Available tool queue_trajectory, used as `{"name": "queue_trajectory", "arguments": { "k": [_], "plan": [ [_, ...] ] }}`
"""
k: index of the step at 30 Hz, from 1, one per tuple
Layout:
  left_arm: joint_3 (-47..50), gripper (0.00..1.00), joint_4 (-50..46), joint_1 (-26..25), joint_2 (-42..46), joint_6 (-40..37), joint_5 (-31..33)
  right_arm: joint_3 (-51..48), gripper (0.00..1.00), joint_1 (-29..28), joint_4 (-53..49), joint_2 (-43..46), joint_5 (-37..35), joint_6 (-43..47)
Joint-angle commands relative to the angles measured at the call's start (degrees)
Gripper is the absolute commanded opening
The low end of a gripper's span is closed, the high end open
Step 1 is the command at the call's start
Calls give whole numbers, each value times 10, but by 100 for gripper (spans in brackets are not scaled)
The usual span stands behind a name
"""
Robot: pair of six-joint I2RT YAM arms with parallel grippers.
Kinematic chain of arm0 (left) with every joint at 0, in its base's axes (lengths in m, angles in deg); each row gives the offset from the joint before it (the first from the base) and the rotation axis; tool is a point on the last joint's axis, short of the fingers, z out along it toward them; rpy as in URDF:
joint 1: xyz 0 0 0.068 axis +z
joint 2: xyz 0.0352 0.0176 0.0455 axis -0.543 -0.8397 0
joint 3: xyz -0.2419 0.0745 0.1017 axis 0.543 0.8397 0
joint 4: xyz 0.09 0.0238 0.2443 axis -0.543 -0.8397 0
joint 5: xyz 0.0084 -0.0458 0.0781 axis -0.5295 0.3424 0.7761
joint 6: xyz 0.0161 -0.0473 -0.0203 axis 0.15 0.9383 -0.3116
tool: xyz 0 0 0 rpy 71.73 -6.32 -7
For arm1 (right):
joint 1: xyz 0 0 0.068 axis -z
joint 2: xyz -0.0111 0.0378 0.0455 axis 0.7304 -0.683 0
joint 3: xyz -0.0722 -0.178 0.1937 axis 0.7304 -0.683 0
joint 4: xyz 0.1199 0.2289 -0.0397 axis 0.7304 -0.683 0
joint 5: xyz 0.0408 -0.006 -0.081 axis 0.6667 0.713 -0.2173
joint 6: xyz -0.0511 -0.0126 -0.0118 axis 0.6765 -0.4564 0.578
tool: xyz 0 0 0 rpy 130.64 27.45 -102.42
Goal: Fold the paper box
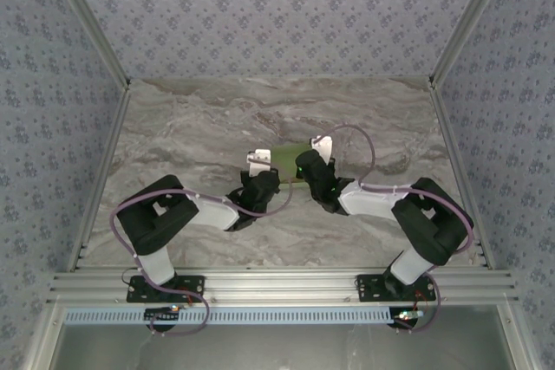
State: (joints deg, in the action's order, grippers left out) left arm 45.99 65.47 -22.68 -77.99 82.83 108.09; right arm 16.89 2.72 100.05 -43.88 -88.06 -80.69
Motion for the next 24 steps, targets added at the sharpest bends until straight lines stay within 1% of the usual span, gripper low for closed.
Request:
{"name": "queue_trajectory", "arguments": {
  "k": [1, 7, 12, 17, 24],
  "plan": [
    [23, 2, 17, -8, -14, -13, 20, -29, 5, -7, -2, 3, -7, 5],
    [56, 3, 53, -15, -18, -18, 33, -67, 5, -14, 40, 12, -15, 31],
    [73, 3, 98, -33, -35, -45, 56, -99, 5, -24, 84, 8, -26, 43],
    [90, 4, 122, -37, -47, -44, 62, -127, 5, -34, 117, 7, -39, 38],
    [102, 4, 141, -46, -65, -51, 64, -148, 5, -47, 132, 3, -49, 29]
  ]
}}
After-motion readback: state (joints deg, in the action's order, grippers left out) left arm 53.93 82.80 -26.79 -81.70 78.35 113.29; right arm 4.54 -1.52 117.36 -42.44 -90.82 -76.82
